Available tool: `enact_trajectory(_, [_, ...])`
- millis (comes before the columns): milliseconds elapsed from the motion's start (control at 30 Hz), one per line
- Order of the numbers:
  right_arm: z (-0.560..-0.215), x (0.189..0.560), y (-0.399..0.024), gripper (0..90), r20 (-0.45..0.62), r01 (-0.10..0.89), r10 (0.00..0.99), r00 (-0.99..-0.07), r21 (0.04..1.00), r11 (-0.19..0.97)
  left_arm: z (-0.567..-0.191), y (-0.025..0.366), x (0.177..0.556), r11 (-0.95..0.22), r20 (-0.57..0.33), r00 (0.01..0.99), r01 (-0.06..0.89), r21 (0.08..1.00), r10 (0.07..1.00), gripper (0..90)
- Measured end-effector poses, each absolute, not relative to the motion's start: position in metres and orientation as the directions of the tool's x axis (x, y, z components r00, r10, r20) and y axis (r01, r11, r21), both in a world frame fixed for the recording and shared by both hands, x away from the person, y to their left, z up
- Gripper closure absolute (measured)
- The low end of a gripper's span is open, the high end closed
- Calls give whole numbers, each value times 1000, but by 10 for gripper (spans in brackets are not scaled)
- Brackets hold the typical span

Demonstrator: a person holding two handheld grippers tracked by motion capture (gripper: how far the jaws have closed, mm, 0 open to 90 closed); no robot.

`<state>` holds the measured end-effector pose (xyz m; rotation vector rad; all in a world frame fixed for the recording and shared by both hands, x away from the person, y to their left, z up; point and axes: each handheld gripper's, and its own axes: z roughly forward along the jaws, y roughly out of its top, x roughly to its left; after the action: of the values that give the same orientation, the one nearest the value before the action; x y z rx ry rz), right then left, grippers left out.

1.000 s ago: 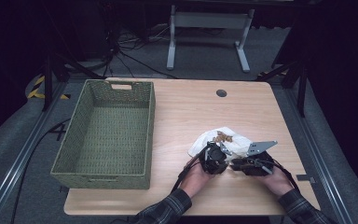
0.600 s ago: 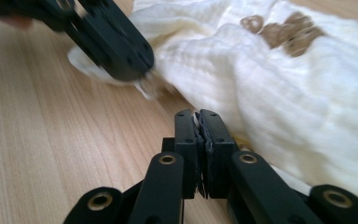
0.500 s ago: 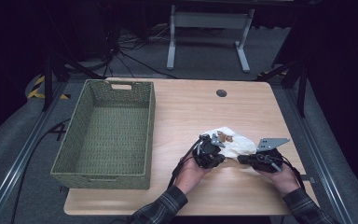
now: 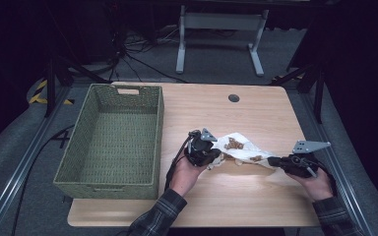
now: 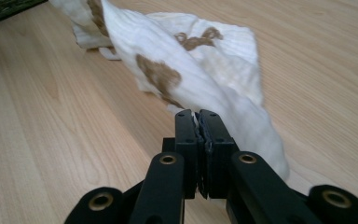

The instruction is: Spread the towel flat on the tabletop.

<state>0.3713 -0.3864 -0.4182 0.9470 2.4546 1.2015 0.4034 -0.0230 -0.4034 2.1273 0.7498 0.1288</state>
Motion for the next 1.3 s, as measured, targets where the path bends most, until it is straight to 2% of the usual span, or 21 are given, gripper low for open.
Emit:
enact_trajectory(300, [-418,372,-424,872,67,488,720,-690,779,394,-394,-4,409,-391,-168,756,499,774,632,877])
enact_trajectory(433, [-420,372,-429,872,79,507,728,-681,768,391,-394,0,414,-391,-151,742,502,772,654,876])
enact_trajectory(567, [-424,374,-427,871,78,518,724,-685,751,410,-405,-4,430,-380,-160,704,543,748,692,874])
enact_trajectory(700, [-427,375,-421,860,72,518,713,-697,738,432,-417,-9,438,-397,-163,691,574,716,705,796])
enact_trajectory(800, [-427,375,-420,789,78,511,703,-707,743,432,-408,-8,431,-391,-149,702,546,741,697,718])
enact_trajectory(900, [-425,374,-420,761,81,501,699,-711,755,422,-398,-7,422,-404,-131,724,515,756,677,710])
enact_trajectory(1067, [-420,371,-419,756,75,482,692,-718,770,417,-389,-16,399,-451,-133,784,476,755,606,752])
enact_trajectory(1167, [-420,371,-416,756,79,480,685,-724,771,419,-397,-24,392,-491,-136,808,472,733,573,795])
enact_trajectory(1300, [-423,371,-412,752,80,481,674,-734,762,433,-418,-37,390,-555,-140,829,477,681,542,806])
